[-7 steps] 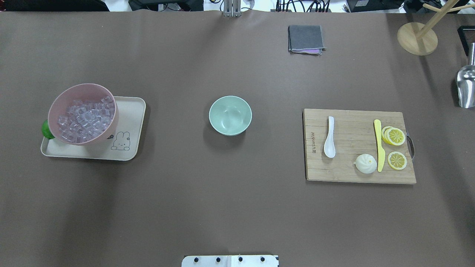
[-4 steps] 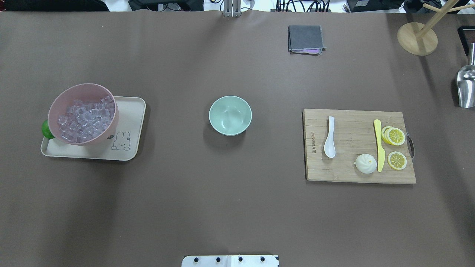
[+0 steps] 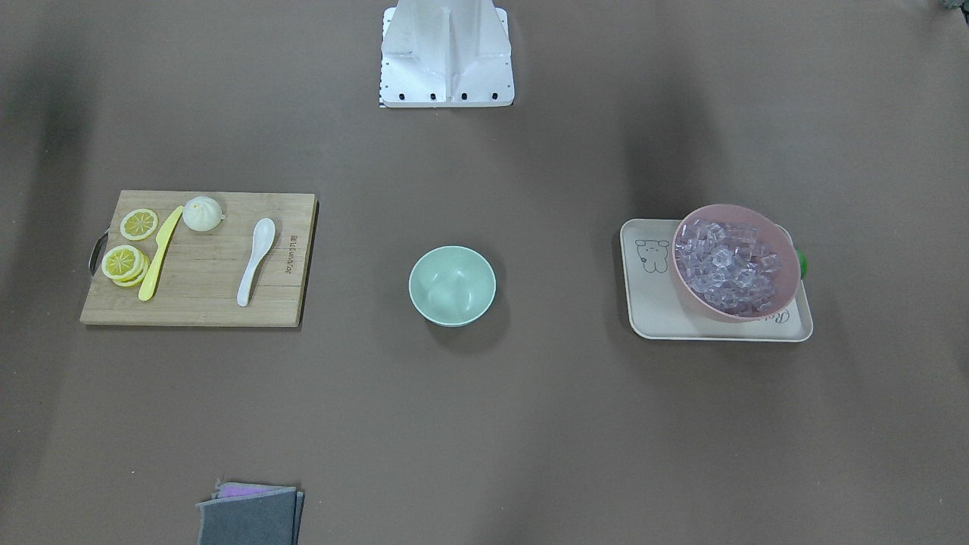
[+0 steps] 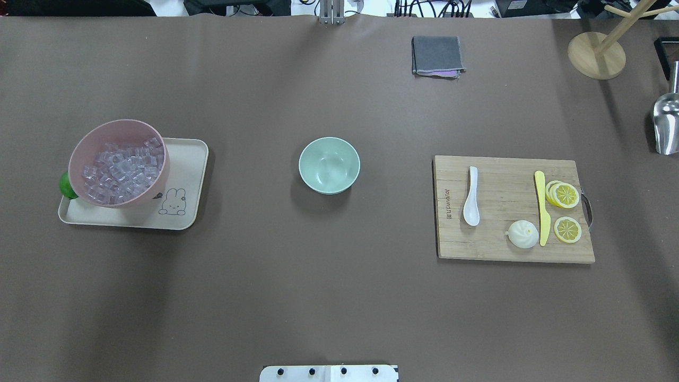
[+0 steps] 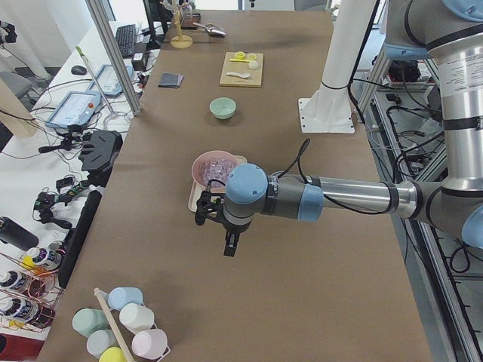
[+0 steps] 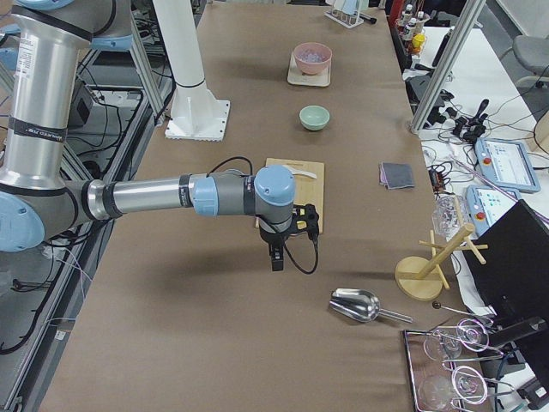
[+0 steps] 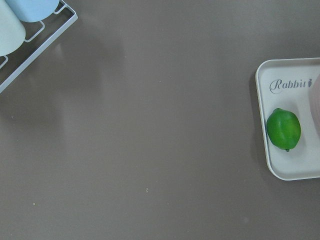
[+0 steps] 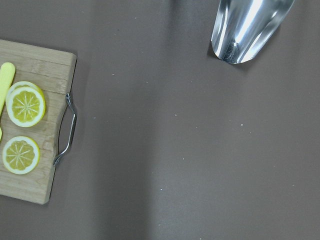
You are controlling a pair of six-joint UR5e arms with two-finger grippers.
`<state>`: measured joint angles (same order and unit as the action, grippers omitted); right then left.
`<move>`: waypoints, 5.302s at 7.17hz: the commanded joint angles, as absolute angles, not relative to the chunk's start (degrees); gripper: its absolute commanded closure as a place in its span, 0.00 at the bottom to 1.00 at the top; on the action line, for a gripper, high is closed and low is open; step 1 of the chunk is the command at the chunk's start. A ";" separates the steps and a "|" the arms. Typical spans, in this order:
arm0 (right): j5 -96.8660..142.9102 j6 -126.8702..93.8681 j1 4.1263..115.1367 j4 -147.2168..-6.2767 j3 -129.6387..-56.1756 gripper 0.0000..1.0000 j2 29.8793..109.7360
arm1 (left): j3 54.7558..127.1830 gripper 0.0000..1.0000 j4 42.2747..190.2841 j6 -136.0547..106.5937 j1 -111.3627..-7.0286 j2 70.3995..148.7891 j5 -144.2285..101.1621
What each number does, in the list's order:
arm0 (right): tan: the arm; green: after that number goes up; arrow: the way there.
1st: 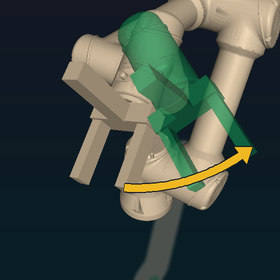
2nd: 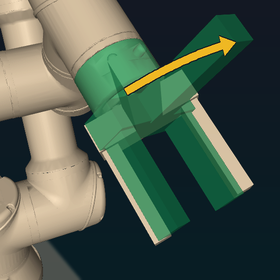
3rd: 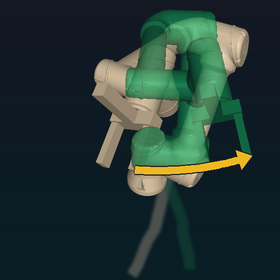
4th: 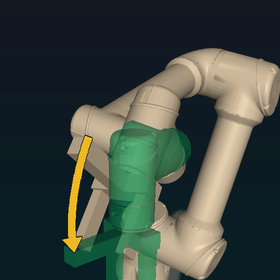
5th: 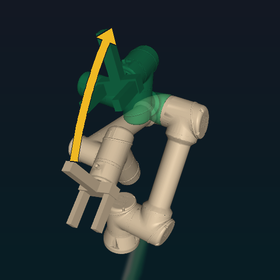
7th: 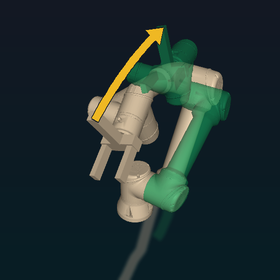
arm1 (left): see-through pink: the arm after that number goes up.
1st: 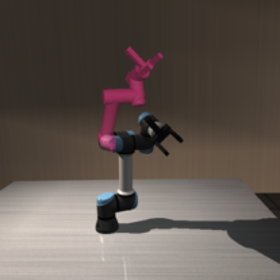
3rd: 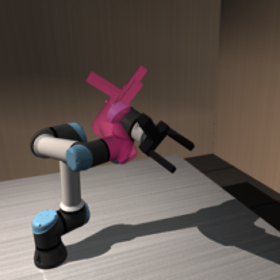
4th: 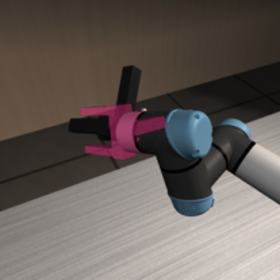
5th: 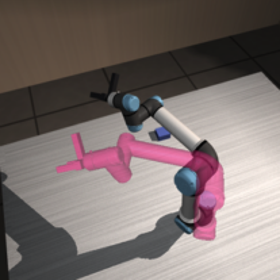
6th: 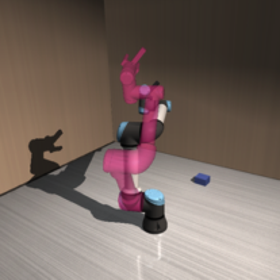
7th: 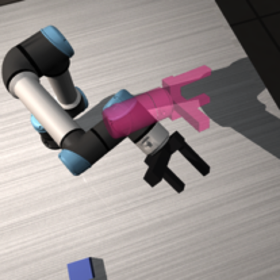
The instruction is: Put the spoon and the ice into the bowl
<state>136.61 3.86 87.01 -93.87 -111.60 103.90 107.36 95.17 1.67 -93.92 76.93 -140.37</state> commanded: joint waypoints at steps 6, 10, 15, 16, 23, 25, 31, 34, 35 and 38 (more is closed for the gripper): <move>141.23 3.69 87.01 -93.69 -112.32 0.00 103.71 | 107.40 0.03 97.47 -1.81 -93.61 77.07 -140.45; 141.15 -19.26 78.26 -93.69 -116.01 0.00 95.31 | 107.49 0.03 99.22 -13.14 -87.04 84.62 -140.36; 125.19 -51.70 53.56 -93.69 -115.85 0.10 79.13 | 103.73 0.03 101.34 -34.24 -73.59 97.70 -139.22; 121.76 -56.12 50.13 -93.00 -114.53 0.14 76.67 | 102.75 0.03 101.25 -38.37 -70.43 100.52 -134.87; 118.39 -64.77 43.08 -73.22 -95.90 0.30 71.89 | 101.07 0.03 101.60 -50.36 -63.46 106.79 -132.28; 117.33 -64.86 41.75 -73.21 -95.19 0.32 72.07 | 101.78 0.03 101.60 -51.68 -63.46 106.61 -132.19; 117.86 -69.92 41.75 -77.05 -96.06 1.00 66.67 | 101.16 0.03 101.60 -51.50 -62.06 106.00 -129.48; 116.55 -79.15 40.00 -82.36 -92.22 1.00 53.22 | 101.34 0.07 101.69 -51.51 -53.82 104.94 -123.26; 116.02 -81.54 39.38 -82.35 -90.28 1.00 49.87 | 101.16 0.11 101.60 -51.42 -52.31 104.85 -121.92; 110.76 -86.39 36.39 -82.00 -86.42 1.00 44.06 | 100.28 0.37 101.60 -51.24 -50.89 104.77 -121.82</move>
<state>112.58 -84.82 37.43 -82.15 -88.76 46.87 100.43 101.61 -51.27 -51.38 104.81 -121.96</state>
